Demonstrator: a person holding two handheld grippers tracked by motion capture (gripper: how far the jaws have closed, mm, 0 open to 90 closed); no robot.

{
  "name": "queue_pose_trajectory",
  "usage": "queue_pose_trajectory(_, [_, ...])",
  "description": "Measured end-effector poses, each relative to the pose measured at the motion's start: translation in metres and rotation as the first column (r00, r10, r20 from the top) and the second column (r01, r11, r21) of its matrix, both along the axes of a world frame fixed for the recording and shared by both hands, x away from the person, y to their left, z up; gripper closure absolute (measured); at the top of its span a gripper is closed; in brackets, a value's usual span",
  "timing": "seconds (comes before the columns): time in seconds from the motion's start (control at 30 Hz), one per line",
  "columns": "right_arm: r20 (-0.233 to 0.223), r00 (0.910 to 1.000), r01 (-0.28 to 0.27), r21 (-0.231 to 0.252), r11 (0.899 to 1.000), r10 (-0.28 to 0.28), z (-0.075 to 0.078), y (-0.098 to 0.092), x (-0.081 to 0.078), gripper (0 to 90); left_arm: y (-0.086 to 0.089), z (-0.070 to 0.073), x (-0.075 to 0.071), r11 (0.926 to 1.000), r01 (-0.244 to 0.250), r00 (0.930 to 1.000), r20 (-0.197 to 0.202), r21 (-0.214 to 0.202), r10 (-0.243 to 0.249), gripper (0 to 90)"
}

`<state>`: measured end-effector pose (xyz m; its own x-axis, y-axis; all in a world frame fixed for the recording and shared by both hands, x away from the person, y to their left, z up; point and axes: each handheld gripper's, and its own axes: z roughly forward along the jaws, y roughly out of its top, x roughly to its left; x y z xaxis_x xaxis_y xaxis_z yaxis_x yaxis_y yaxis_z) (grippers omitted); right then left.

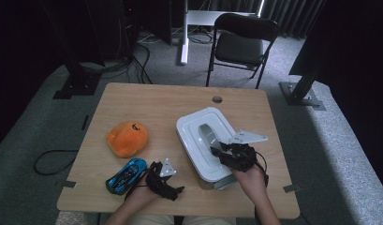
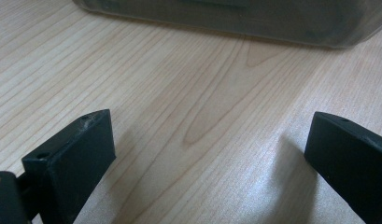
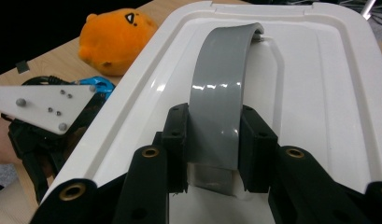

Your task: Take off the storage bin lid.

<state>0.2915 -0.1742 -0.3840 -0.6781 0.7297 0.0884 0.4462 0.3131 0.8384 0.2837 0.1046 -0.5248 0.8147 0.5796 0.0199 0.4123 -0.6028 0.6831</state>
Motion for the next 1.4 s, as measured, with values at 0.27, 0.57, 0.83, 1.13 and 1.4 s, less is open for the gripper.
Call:
queue_pose_trajectory(0.27, [0.021, 0.9995, 0.022, 0.008, 1.000, -0.022, 0.010, -0.007, 0.006, 67.8, 0.000, 0.000, 0.000, 1.0000, 0.000, 1.0000, -0.001, 0.000, 0.000, 2.3])
queue_pose_trajectory(0.57, [0.053, 0.9952, 0.082, 0.005, 0.997, -0.082, 0.018, -0.020, 0.017, 67.9, 0.000, 0.000, 0.000, 1.0000, -0.001, 1.0000, -0.001, -0.001, 0.001, 2.3])
queue_pose_trajectory(0.83, [0.076, 0.9875, 0.139, -0.001, 0.990, -0.138, 0.027, -0.037, 0.029, 67.9, 0.000, 0.000, 0.000, 1.0000, -0.002, 1.0000, -0.001, 0.000, 0.002, 2.3])
queue_pose_trajectory(1.13, [0.085, 0.9716, 0.221, 0.003, 0.975, -0.221, 0.030, -0.063, 0.046, 67.9, 0.000, 0.000, 0.000, 1.0000, -0.004, 1.0000, 0.001, -0.001, 0.004, 2.3])
queue_pose_trajectory(1.4, [0.086, 0.9527, 0.292, 0.012, 0.956, -0.291, 0.023, -0.085, 0.057, 67.9, 0.000, 0.000, 0.000, 1.0000, -0.003, 1.0000, 0.001, 0.001, 0.003, 2.3])
